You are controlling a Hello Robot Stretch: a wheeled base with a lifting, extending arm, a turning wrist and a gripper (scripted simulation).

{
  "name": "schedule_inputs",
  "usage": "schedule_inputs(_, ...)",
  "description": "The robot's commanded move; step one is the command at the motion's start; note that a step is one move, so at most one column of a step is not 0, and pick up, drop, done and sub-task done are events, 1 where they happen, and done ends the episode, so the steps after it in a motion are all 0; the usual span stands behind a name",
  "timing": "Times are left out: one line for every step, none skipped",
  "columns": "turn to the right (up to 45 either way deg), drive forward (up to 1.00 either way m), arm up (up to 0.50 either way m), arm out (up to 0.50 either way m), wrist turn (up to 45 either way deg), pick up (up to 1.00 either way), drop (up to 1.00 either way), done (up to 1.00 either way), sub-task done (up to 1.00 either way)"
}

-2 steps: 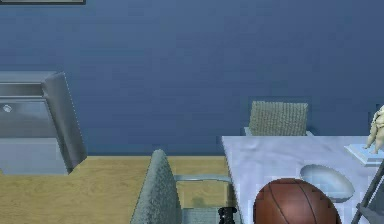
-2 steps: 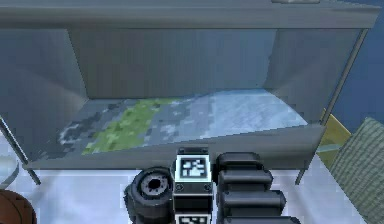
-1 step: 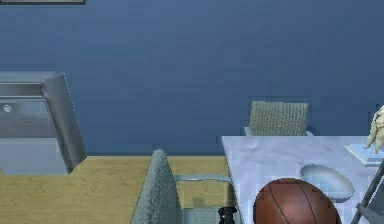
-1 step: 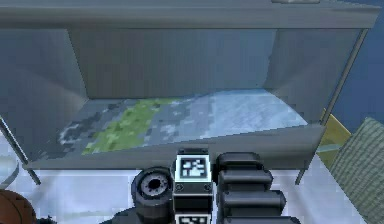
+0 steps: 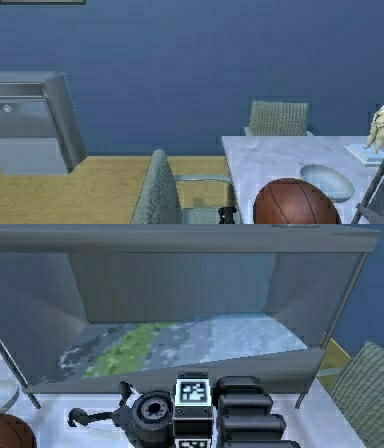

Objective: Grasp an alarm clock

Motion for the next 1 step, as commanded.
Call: schedule_inputs(0.0,0.00,0.00,0.00,36.0,0.00,0.00,0.00,0.00)
